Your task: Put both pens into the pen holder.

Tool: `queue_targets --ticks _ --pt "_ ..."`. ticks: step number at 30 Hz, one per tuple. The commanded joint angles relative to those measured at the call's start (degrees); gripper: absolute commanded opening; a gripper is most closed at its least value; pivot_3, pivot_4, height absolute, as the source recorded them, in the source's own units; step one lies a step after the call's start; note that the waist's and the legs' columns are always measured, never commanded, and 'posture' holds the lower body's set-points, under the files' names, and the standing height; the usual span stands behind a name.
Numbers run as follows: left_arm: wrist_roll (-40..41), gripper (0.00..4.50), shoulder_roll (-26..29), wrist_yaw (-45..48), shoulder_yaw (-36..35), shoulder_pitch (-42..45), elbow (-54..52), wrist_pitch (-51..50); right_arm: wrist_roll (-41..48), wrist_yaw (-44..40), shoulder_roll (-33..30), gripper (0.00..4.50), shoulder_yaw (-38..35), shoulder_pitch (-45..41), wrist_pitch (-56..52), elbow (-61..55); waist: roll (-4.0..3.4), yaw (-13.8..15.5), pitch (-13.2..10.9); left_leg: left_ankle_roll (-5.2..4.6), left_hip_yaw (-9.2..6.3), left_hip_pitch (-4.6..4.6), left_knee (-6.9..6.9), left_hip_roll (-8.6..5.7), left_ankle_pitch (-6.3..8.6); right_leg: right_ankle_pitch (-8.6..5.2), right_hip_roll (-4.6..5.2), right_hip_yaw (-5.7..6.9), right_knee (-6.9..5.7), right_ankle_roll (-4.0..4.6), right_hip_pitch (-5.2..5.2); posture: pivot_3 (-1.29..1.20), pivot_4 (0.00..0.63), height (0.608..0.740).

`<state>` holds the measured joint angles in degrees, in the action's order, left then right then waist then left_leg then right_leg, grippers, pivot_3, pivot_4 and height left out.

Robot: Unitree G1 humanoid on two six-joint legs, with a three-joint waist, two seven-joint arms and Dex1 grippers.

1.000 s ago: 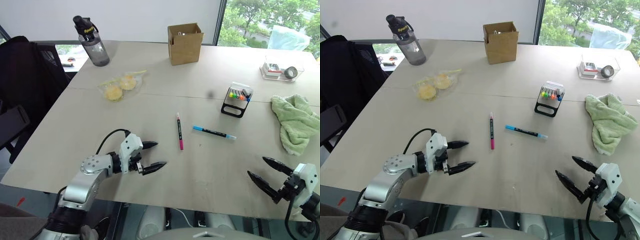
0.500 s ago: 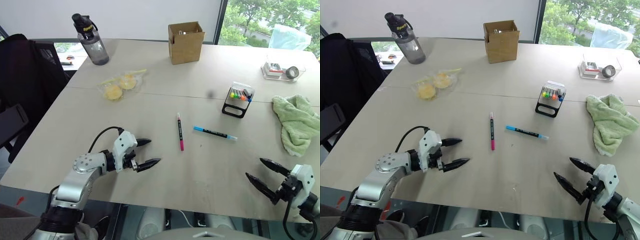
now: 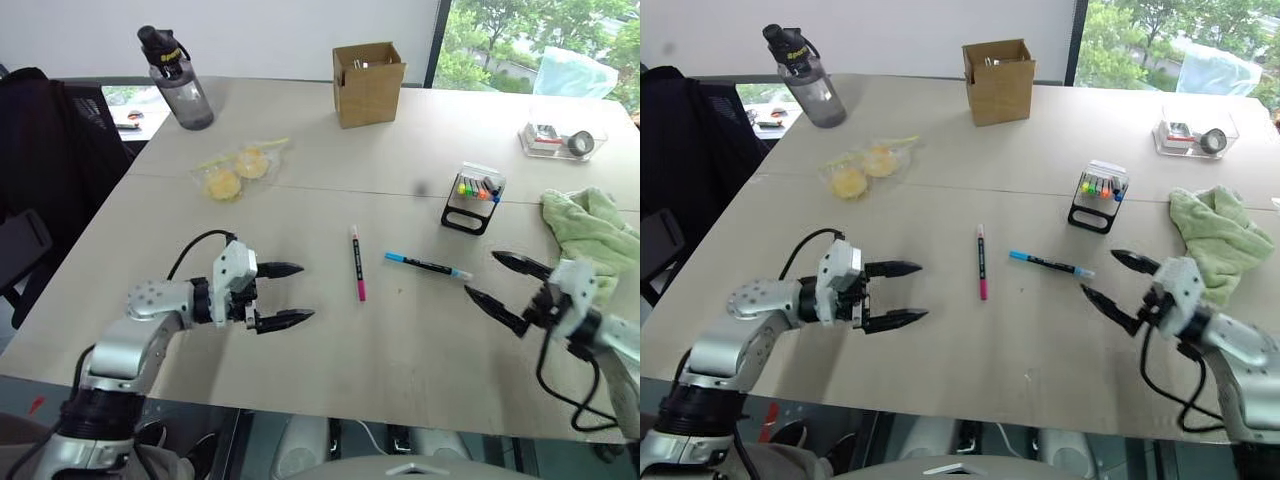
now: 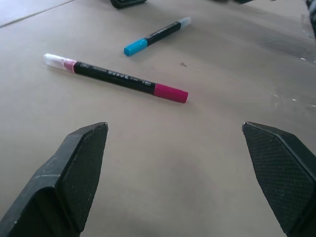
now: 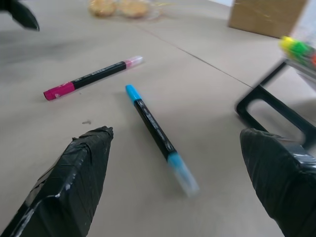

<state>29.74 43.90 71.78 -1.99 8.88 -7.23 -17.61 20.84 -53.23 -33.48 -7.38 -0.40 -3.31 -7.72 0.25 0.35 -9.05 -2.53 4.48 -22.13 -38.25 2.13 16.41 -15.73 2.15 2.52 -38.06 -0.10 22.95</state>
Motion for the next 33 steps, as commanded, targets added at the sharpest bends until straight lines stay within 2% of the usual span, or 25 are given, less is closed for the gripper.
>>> queue_targets --ticks 1,3,5,7,9,15,18,20,25,28,33 --pt "4.2 4.5 1.7 2.7 -2.1 2.0 -3.0 -2.3 -4.2 1.3 -0.1 4.39 5.5 -8.4 -3.4 2.2 0.01 0.0 0.0 0.01 0.0 -0.18 -0.05 0.0 -0.01 0.01 -0.02 0.0 -0.01 -0.02 0.13 0.0 0.15 0.739" --pt "3.0 4.5 3.4 4.1 -1.6 1.7 -3.2 -1.8 -7.2 1.4 -0.3 4.39 8.6 -12.4 -4.4 5.0 0.02 0.0 0.0 0.02 0.0 -0.7 -0.19 -0.01 -0.03 0.04 -0.07 0.0 -0.1 -0.05 0.59 0.0 0.15 0.739" --pt "1.4 4.5 5.0 4.8 -1.3 0.6 -3.8 -0.8 -9.3 0.9 -1.1 4.39 10.8 -14.8 -5.6 7.3 0.04 0.2 0.0 0.02 0.01 -0.73 -0.2 -0.01 -0.03 0.03 -0.11 0.0 -0.12 -0.06 0.61 0.0 0.15 0.739" --pt "1.7 4.5 6.2 4.7 -2.3 -1.3 -5.6 -1.0 -10.8 -0.3 -2.1 3.89 12.3 -16.5 -6.0 10.0 0.05 0.4 0.0 0.02 0.02 -0.73 -0.17 -0.01 -0.03 0.03 -0.14 0.0 -0.1 -0.06 0.62 0.0 0.15 0.739" --pt "2.4 4.5 6.8 4.5 -3.3 -2.7 -7.0 -1.3 -11.6 -1.7 -3.0 3.09 13.2 -16.9 -4.9 11.8 0.06 0.5 0.0 0.02 0.04 -0.77 -0.17 0.0 -0.03 0.02 -0.14 0.0 -0.05 -0.06 0.63 0.0 0.15 0.739" --pt "3.0 4.5 7.0 2.9 -5.7 -5.6 -9.4 -2.0 -12.2 -3.1 -3.8 0.08 13.1 -15.7 -0.5 14.2 0.07 0.4 0.0 0.02 0.04 -0.73 -0.24 0.0 -0.03 0.03 -0.13 -0.01 -0.12 -0.08 0.6 0.0 0.15 0.739" --pt "3.0 4.5 6.7 3.2 -5.4 -5.1 -8.8 -1.7 -12.0 -3.1 -3.6 0.01 12.9 -15.6 0.0 14.1 0.08 0.4 0.0 0.01 0.05 -0.67 -0.45 0.0 -0.03 0.03 -0.13 -0.05 -0.41 -0.08 0.59 0.0 0.15 0.739" --pt "4.4 4.5 3.7 1.7 -5.2 -4.7 -7.9 -1.9 -12.0 -2.7 -3.2 0.01 12.7 -15.1 1.2 13.9 0.08 0.5 0.0 0.02 0.08 -0.63 -0.51 0.0 -0.03 0.03 -0.13 -0.08 -0.54 -0.08 0.59 0.0 0.15 0.739" --pt "9.5 4.5 -5.6 -10.6 -5.1 -1.8 -7.8 -11.1 -9.8 0.7 -2.0 0.01 10.3 -14.0 -0.7 7.9 0.14 0.5 -0.1 0.02 0.06 -0.64 -0.68 0.01 -0.03 0.02 -0.13 -0.09 -0.76 -0.08 0.6 0.0 0.15 0.739" --pt "16.5 4.5 -13.7 -20.5 -7.2 2.1 -7.2 -17.7 -4.5 4.5 1.7 0.01 8.5 -12.9 -6.4 -0.8 0.2 0.4 -0.1 0.02 0.02 -0.64 -0.75 0.03 -0.03 0.03 -0.13 -0.09 -0.85 -0.09 0.6 0.0 0.15 0.739" --pt "27.9 4.5 -24.6 -31.2 -10.3 9.5 -4.7 -24.4 3.2 8.3 7.0 0.01 8.9 -11.8 -13.6 -14.0 0.32 0.3 -0.1 0.03 -0.07 -0.67 -0.93 0.04 -0.03 0.04 -0.14 -0.04 -0.94 -0.1 0.57 0.0 0.15 0.739"
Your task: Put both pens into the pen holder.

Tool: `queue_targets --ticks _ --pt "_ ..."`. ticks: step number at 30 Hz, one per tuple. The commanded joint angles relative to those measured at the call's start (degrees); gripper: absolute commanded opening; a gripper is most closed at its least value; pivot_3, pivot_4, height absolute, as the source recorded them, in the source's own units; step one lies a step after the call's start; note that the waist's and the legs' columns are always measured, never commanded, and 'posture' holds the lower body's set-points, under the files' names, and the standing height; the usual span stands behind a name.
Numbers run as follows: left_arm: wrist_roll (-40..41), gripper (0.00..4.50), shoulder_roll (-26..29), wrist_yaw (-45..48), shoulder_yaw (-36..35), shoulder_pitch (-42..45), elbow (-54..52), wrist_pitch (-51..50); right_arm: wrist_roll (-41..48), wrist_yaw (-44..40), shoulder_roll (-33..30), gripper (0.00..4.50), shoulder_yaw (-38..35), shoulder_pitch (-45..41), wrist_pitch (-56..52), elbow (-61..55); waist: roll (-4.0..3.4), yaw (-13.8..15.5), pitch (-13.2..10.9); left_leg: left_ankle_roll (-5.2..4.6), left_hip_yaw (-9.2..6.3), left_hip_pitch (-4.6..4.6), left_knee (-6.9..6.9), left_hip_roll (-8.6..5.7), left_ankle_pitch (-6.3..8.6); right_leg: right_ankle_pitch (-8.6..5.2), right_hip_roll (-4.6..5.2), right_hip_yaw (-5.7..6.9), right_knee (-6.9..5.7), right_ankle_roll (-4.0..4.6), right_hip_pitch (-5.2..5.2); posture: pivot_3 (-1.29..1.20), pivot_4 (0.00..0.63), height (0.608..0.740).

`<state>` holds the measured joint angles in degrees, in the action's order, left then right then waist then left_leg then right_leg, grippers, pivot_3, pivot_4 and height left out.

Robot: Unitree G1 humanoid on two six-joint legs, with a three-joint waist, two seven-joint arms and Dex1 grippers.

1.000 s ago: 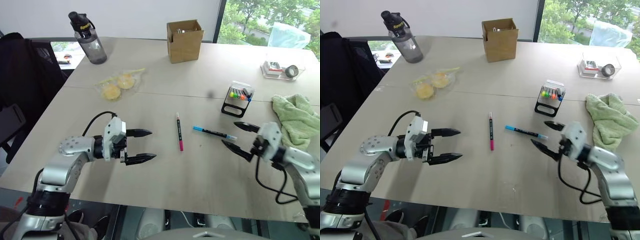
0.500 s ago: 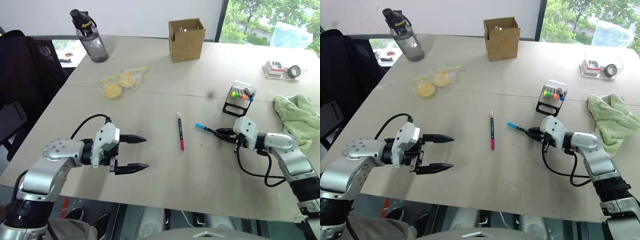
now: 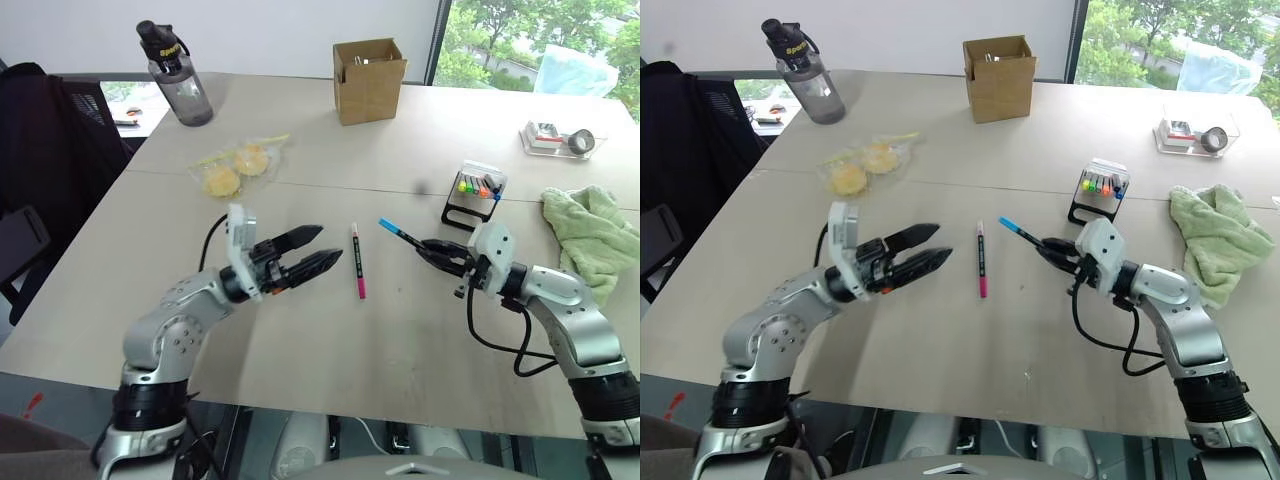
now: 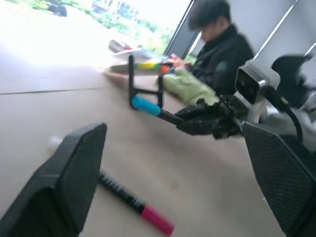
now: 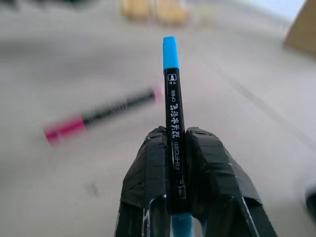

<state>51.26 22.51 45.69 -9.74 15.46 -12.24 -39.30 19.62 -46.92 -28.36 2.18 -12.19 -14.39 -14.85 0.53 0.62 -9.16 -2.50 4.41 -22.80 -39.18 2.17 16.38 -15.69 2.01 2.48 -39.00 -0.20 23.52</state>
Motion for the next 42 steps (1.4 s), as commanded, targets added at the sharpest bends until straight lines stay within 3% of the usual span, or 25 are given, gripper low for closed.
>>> queue_targets --ticks 1,7,14,19,20,24,25,28,32,38,42 --pt "7.8 4.5 -4.6 -6.3 -2.6 4.1 0.7 -3.5 5.4 2.5 3.0 0.01 -0.3 -0.2 -3.0 -8.3 0.04 0.0 0.0 0.0 -0.01 0.0 -0.01 -0.01 0.0 0.0 0.0 0.01 0.01 0.0 0.0 0.0 0.15 0.739" --pt "12.3 4.5 -9.6 -7.4 -2.5 8.2 2.3 -4.8 7.7 5.8 6.6 0.01 2.0 -1.9 -6.7 -13.1 0.06 0.0 0.0 0.0 0.0 0.0 -0.03 -0.05 0.0 0.0 -0.01 -0.01 0.03 0.0 -0.02 0.0 0.15 0.739" --pt "20.4 4.5 -9.3 -8.0 -3.4 9.5 3.9 -10.3 6.9 6.4 7.5 0.01 3.8 -3.1 -6.1 -12.9 0.06 0.0 0.0 0.01 -0.02 0.01 -0.03 -0.05 -0.01 0.0 -0.07 -0.02 0.02 0.0 -0.02 0.0 0.15 0.739" --pt "20.4 2.95 -8.6 -7.5 -2.9 9.4 3.6 -10.8 7.1 5.5 6.9 0.01 4.4 -3.5 -6.5 -12.6 0.06 0.0 0.0 0.01 -0.01 0.0 -0.04 -0.05 -0.01 0.0 -0.07 -0.02 0.04 0.0 -0.02 0.0 0.15 0.739" --pt "20.4 2.31 -8.7 -7.4 -2.9 9.5 3.7 -10.8 7.2 5.1 6.7 0.51 4.6 -3.7 -6.7 -12.4 0.06 0.0 0.0 0.01 -0.01 0.0 -0.04 -0.05 -0.01 0.0 -0.07 -0.02 0.04 0.0 -0.02 0.0 0.15 0.739" --pt "17.6 0.66 -6.6 -3.9 -0.7 10.8 3.0 -10.6 7.5 4.8 5.2 2.15 5.0 -5.6 -9.8 -11.8 0.06 0.0 0.0 0.01 -0.01 0.0 -0.04 -0.05 -0.01 0.0 -0.08 -0.02 0.04 0.01 -0.02 0.0 0.15 0.739" --pt "16.7 0.11 -6.1 -3.1 -0.2 11.0 3.0 -10.2 7.4 5.0 4.9 2.73 4.9 -6.0 -10.5 -11.6 0.06 0.0 0.0 0.01 -0.01 0.01 -0.04 -0.05 -0.01 0.0 -0.09 -0.03 0.03 0.01 -0.02 0.0 0.15 0.739" --pt "10.4 0.0 -2.8 0.9 2.7 12.5 3.4 -7.3 7.6 5.6 3.1 4.15 4.4 -8.0 -14.5 -11.4 0.06 0.0 0.0 0.02 -0.02 0.01 -0.04 -0.06 -0.01 0.0 -0.11 -0.02 0.04 0.01 -0.02 0.0 0.15 0.739" --pt "0.4 0.0 1.4 6.2 7.2 15.5 4.3 -0.9 8.9 4.3 -2.2 4.15 4.4 -11.4 -22.7 -12.1 0.05 0.0 0.0 0.02 0.01 -0.01 -0.04 -0.07 -0.01 0.0 -0.1 -0.03 0.06 0.02 -0.02 0.0 0.15 0.739" --pt "-3.7 0.0 1.5 8.7 8.3 16.6 6.8 1.7 8.4 3.3 -5.9 4.15 7.1 -13.0 -27.6 -12.7 0.06 0.0 0.0 0.01 -0.01 -0.03 -0.03 -0.06 -0.01 -0.01 -0.1 -0.04 0.09 0.02 -0.01 0.0 0.15 0.739" --pt "-5.7 0.0 1.6 8.0 7.1 15.9 8.5 2.7 3.2 3.1 -9.7 4.15 11.2 -14.1 -28.2 -12.0 0.07 0.0 0.0 0.01 -0.03 -0.06 -0.03 -0.05 -0.01 -0.01 -0.1 -0.04 0.11 0.02 0.02 0.0 0.15 0.739"
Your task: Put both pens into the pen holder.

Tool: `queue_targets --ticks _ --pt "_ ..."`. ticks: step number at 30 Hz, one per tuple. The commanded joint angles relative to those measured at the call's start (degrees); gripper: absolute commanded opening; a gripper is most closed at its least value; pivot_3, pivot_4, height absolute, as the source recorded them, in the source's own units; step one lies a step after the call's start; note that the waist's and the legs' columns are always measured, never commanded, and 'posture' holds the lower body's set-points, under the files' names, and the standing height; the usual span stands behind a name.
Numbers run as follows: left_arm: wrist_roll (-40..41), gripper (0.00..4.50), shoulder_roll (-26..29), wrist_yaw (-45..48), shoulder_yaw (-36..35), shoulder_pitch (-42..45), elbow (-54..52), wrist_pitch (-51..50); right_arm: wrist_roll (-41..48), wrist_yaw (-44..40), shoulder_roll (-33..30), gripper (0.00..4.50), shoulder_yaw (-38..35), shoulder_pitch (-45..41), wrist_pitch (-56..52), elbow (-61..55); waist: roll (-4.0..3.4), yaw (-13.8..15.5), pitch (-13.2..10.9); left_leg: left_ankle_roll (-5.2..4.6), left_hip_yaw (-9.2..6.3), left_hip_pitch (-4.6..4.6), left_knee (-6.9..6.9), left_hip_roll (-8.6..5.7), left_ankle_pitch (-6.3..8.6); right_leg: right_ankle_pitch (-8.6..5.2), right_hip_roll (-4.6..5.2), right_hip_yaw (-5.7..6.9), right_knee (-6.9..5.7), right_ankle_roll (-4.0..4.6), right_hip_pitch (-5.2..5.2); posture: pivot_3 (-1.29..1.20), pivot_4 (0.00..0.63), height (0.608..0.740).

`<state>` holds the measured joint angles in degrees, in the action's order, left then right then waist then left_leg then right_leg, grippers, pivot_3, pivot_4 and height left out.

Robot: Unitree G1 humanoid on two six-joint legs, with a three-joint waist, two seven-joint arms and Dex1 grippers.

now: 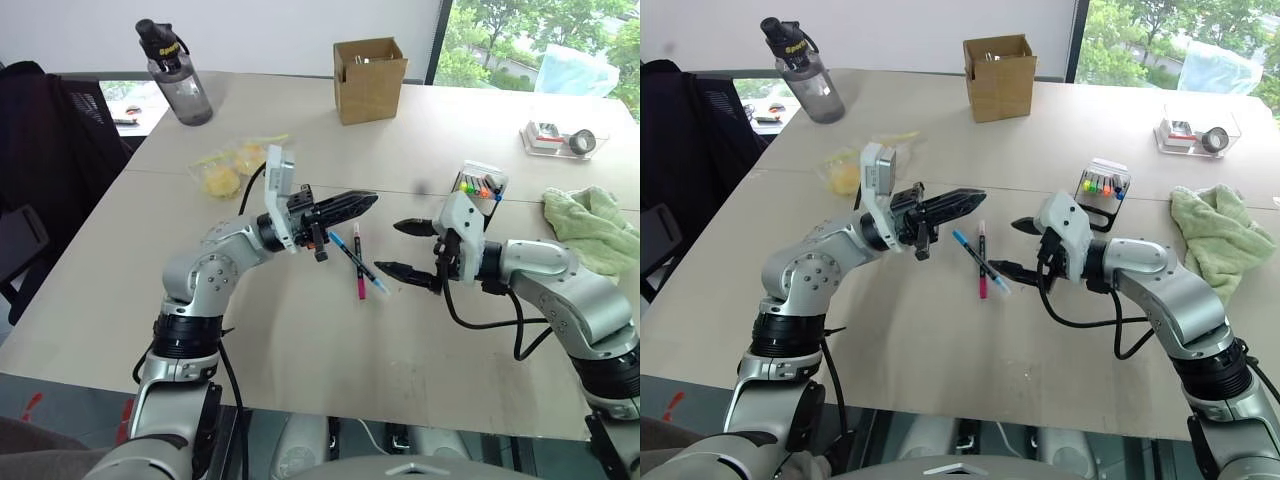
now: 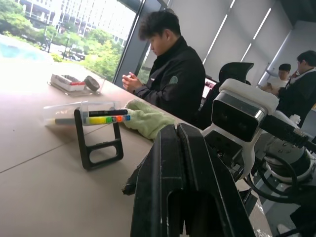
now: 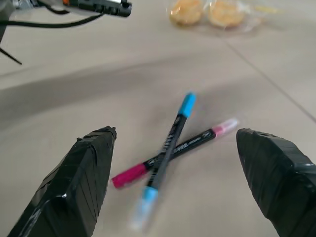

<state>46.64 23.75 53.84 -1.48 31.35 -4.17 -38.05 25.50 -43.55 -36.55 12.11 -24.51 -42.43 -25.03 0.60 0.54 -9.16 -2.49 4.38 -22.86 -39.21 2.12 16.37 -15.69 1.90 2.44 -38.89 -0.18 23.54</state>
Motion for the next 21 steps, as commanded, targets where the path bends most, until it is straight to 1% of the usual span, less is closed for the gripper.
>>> queue_targets --ticks 1,4,6,9,12,14,16,18,21 --pt "-1.7 0.0 0.5 -0.7 -1.7 0.0 1.1 1.5 -3.4 0.1 -1.7 4.15 1.8 -2.1 -0.3 -1.5 0.0 0.0 0.0 0.0 0.0 0.0 0.0 0.0 0.0 0.0 0.0 0.0 0.0 0.0 0.0 0.0 0.15 0.739" --pt "-3.9 0.0 2.6 -0.8 -3.0 -1.2 3.0 2.3 -4.6 1.5 -0.7 4.15 2.7 -3.4 -1.4 -1.1 0.01 -0.2 0.0 0.0 0.0 0.02 0.0 0.0 0.0 0.0 0.0 -0.01 -0.03 0.0 0.01 0.0 0.15 0.739" --pt "-6.6 0.0 5.5 0.6 -2.7 -2.7 3.7 3.6 -5.7 2.1 -0.1 4.15 3.8 -4.3 -2.6 -0.9 0.01 -0.2 0.0 0.0 -0.01 0.02 0.0 0.0 0.0 0.0 0.0 0.0 -0.03 0.0 0.01 0.0 0.15 0.739" --pt "-11.9 0.0 11.8 3.8 -1.7 -5.2 5.1 6.9 -8.4 2.9 0.3 4.15 6.7 -6.7 -4.5 0.1 0.06 -1.0 0.0 0.0 -0.01 0.01 0.02 0.01 0.0 0.0 0.0 -0.01 -0.02 0.0 0.03 0.0 0.15 0.739" --pt "-16.3 0.0 16.8 6.4 -0.6 -6.6 6.2 9.9 -10.9 3.5 0.5 4.15 10.2 -11.6 -10.2 2.6 0.06 -1.2 0.0 0.0 -0.01 -0.01 0.04 0.01 0.0 0.0 0.04 0.01 -0.02 0.0 0.07 0.0 0.15 0.739" --pt "-17.9 0.0 19.3 8.3 -0.4 -7.5 6.6 11.0 -12.7 3.4 1.5 4.15 13.0 -16.7 -13.7 6.9 0.07 -1.2 -0.1 0.0 0.0 -0.01 0.03 0.01 0.0 0.0 0.06 0.02 -0.03 0.0 0.07 0.0 0.15 0.739" --pt "-18.0 0.0 20.1 9.0 -0.8 -8.0 6.0 10.9 -14.2 3.1 3.2 4.15 15.0 -20.9 -14.8 12.5 0.07 -1.3 -0.1 0.0 0.02 0.0 0.03 0.01 0.0 0.0 0.07 0.02 -0.04 0.01 0.08 0.0 0.15 0.739" --pt "-17.6 0.0 19.4 8.4 -1.2 -8.5 4.7 10.4 -16.9 3.1 3.7 4.15 16.6 -23.6 -12.9 17.7 0.08 -1.1 -0.1 0.0 0.0 -0.02 0.03 0.01 0.0 0.0 0.08 0.05 -0.03 0.01 0.08 0.0 0.15 0.739" --pt "-17.5 0.0 18.7 7.3 -1.3 -9.7 2.6 9.7 -17.8 2.4 4.5 4.15 16.5 -25.0 -12.4 20.0 0.09 -1.0 -0.1 -0.01 0.0 -0.19 0.04 0.0 0.01 0.0 0.11 0.09 0.03 0.01 0.18 0.0 0.15 0.739"
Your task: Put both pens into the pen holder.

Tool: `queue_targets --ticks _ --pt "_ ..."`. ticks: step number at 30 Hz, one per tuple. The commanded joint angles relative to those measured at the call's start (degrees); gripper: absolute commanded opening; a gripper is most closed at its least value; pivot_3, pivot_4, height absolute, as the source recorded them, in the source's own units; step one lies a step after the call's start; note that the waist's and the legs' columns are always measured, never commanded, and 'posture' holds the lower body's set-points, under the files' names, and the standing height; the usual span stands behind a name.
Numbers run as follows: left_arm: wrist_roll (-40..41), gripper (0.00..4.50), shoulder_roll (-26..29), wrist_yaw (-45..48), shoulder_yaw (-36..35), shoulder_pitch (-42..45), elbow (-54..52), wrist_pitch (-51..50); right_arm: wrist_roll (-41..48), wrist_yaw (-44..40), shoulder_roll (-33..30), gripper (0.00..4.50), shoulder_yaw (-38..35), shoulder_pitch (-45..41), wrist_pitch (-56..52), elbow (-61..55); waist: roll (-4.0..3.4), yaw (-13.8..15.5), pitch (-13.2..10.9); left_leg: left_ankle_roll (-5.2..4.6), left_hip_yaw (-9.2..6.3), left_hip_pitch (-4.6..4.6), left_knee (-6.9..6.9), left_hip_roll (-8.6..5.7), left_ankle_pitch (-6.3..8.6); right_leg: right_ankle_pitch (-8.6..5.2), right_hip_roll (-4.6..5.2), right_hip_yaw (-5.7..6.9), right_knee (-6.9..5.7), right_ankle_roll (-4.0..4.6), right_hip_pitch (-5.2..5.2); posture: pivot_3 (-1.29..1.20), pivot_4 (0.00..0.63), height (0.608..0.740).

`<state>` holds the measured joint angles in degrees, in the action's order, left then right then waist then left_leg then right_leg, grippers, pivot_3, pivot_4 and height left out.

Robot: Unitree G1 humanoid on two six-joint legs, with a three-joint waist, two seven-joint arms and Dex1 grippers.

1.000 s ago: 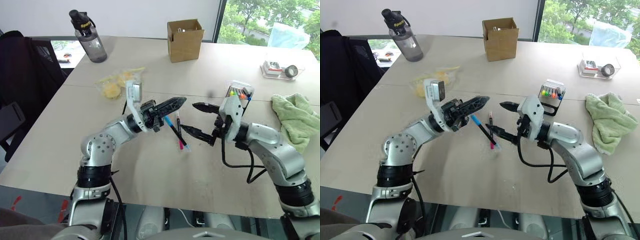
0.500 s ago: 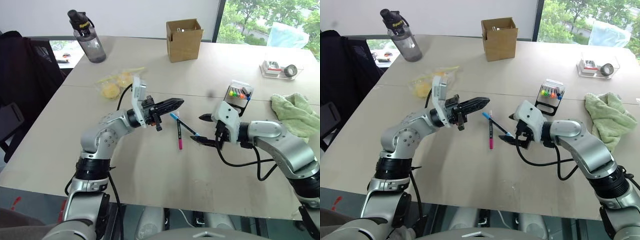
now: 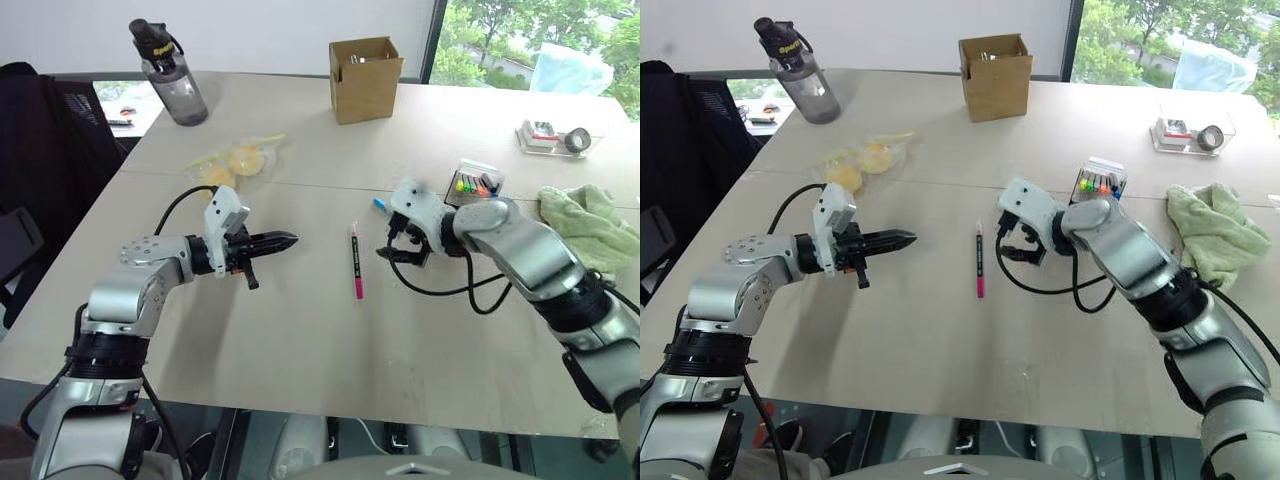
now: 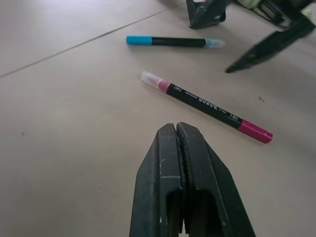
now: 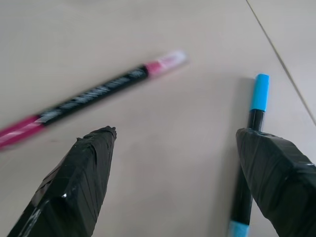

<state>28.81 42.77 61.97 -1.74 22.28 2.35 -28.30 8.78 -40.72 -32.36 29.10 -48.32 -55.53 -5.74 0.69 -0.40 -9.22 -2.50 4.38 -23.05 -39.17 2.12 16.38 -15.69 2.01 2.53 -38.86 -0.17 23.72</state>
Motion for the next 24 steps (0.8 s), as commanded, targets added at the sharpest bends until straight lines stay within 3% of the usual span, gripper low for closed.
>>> queue_targets --ticks 1,8,16,24 --pt "0.6 0.0 -0.6 -1.3 -1.1 -1.2 -4.9 -0.5 -1.0 -0.9 0.6 4.15 -0.9 -1.4 0.5 0.9 0.0 -0.1 0.0 0.0 0.01 -0.07 0.0 0.0 0.0 0.0 0.01 0.0 0.0 0.0 0.05 0.0 0.15 0.739" --pt "0.8 0.0 -0.8 -3.9 -1.8 -4.5 -9.3 -2.7 -3.3 -0.7 1.2 4.15 -2.1 -2.1 1.8 5.1 0.0 -0.4 0.0 0.0 0.0 -0.43 -0.04 0.01 0.0 0.02 0.01 -0.01 -0.12 -0.01 0.5 0.0 0.15 0.739" --pt "1.1 0.0 -0.1 -4.4 -3.1 -4.9 -10.3 -3.1 -4.5 11.7 11.3 4.15 -13.2 -2.4 9.3 17.8 0.01 -0.4 0.0 0.0 0.01 -0.45 -0.05 0.0 0.0 0.02 0.01 0.0 -0.12 -0.01 0.51 0.0 0.15 0.739" --pt "1.5 0.0 -1.0 -5.0 -3.5 -4.2 -10.4 -3.3 -5.3 20.4 18.6 4.15 -19.0 -2.0 9.4 27.3 0.0 -0.4 0.0 0.01 0.01 -0.47 -0.05 0.0 -0.01 0.02 0.01 0.02 -0.12 -0.01 0.51 0.0 0.15 0.739"
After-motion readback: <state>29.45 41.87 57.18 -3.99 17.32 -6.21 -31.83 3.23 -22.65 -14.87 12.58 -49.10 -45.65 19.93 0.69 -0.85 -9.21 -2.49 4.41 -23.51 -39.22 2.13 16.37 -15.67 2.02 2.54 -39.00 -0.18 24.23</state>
